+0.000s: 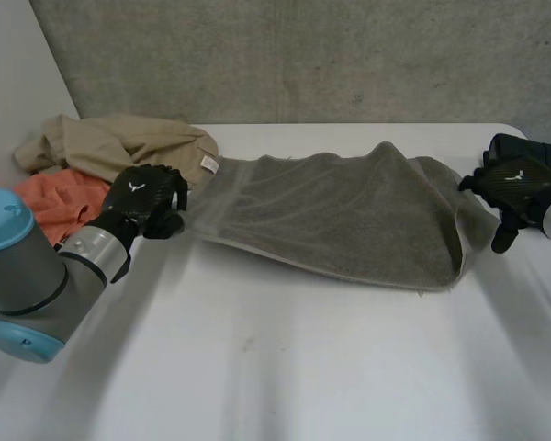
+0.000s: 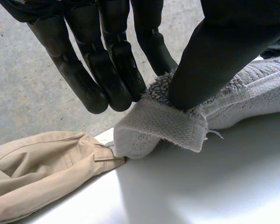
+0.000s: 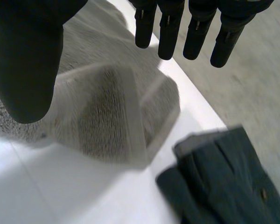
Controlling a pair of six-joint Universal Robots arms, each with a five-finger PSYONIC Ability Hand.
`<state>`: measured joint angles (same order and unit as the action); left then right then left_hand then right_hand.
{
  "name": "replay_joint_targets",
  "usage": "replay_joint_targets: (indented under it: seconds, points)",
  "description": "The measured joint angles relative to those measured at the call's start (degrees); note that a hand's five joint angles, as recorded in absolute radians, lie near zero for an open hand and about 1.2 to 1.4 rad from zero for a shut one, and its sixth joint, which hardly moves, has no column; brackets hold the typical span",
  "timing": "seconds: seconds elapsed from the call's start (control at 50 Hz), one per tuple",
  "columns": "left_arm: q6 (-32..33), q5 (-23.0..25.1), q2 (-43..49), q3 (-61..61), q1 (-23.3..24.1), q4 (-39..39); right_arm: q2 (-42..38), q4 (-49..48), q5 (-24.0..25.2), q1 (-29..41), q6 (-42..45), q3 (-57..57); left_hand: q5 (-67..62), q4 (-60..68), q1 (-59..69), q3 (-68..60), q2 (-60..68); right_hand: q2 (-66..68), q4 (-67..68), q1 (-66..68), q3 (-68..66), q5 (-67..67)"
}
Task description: Fold the laundry.
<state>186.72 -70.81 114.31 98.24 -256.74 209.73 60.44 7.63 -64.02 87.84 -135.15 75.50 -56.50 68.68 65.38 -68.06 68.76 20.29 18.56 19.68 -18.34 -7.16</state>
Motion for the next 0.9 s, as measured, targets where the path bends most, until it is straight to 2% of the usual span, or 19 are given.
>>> replay_joint_targets:
  seconds: [0.12, 0.2, 0.24, 0.3, 0.34, 0.36, 0.4, 0.5, 0.52, 0.6, 0.64, 0.76, 0.9]
  points:
    - [-0.6, 0.0, 0.2, -0.4, -0.5, -0.1, -3.6, 3.2, 8.3, -0.8, 9.6, -4.2, 0.0, 0.0, 0.0, 0.0, 0.0, 0.0, 0.0, 0.0, 0.0, 0.0]
    - [-0.9, -0.1, 0.3, -0.7, -0.6, -0.1, -7.2, 5.0, 9.7, -0.7, 14.5, -7.7, 0.0, 0.0, 0.0, 0.0, 0.0, 0.4, 1.2, 0.9, -1.5, -2.9]
    - [-1.2, -0.2, 0.2, -0.7, -0.7, -0.1, -9.3, 5.5, 9.6, -0.5, 16.4, -9.3, 0.0, 0.0, 0.0, 0.0, 0.0, 4.3, 6.0, 5.5, -6.3, -7.9]
    - [-1.7, -0.3, 0.2, -0.8, -0.8, -0.1, -12.7, 5.8, 8.7, -0.4, 19.0, -11.6, 0.0, 0.0, 0.0, 0.0, 0.0, 18.9, 20.5, 19.8, -20.8, -22.2]
    - [-2.2, -0.4, 0.0, -0.8, -1.0, -0.3, -15.6, 5.9, 7.3, -0.7, 21.3, -13.6, 0.0, 0.0, 0.0, 0.0, 0.0, 39.4, 40.1, 40.1, -40.5, -41.9]
    - [-2.5, -0.4, -0.1, -0.8, -1.1, -0.4, -16.6, 6.0, 6.6, -0.9, 22.3, -14.4, 0.0, 0.0, 0.0, 0.0, 0.0, 44.7, 45.3, 45.3, -45.5, -47.0]
    - [-3.0, -0.4, -0.3, -0.7, -1.3, -0.7, -17.9, 6.4, 5.6, -1.3, 23.2, -15.3, 0.0, 0.0, 0.0, 0.0, 0.0, 47.1, 48.8, 45.9, -48.8, -49.9]
    - [-3.8, -0.4, -1.1, -0.5, -1.6, -2.6, -17.0, 7.7, 4.2, -2.3, 20.3, -15.0, 0.0, 0.0, 0.0, 0.0, 0.0, 47.1, 49.9, 45.9, -49.6, -50.0]
    - [-3.8, -0.4, -1.4, -0.5, -1.6, -3.3, -15.9, 7.9, 4.1, -2.6, 18.6, -14.6, 0.0, 0.0, 0.0, 0.0, 0.0, 44.0, 47.2, 43.5, -46.3, -47.6]
    - [-3.8, -0.3, -2.3, -0.6, -1.5, -5.4, -9.7, 8.4, 3.8, -4.4, 9.8, -11.3, 0.0, 0.0, 0.0, 0.0, 0.0, 17.2, 19.6, 17.2, -19.8, -20.2]
    - [-3.8, -0.4, -2.7, -0.7, -1.4, -6.2, -6.7, 8.4, 3.7, -5.4, 5.0, -9.2, 0.0, 0.0, 0.0, 0.0, 0.0, 12.5, 14.4, 13.1, -14.7, -15.1]
    - [-3.8, -0.6, -3.0, -1.6, -1.3, -7.1, -1.3, 8.4, 3.5, -8.1, -5.3, -3.1, 0.0, 0.0, 0.0, 0.0, 0.0, 7.4, 9.2, 8.9, -9.8, -9.4]
    - [-3.8, -0.9, -2.2, -3.3, -1.6, -7.6, -0.9, 7.9, 3.7, -10.3, -7.1, 4.1, 0.0, 0.0, 0.0, 0.0, 0.0, 6.4, 8.0, 7.7, -8.9, -8.0]
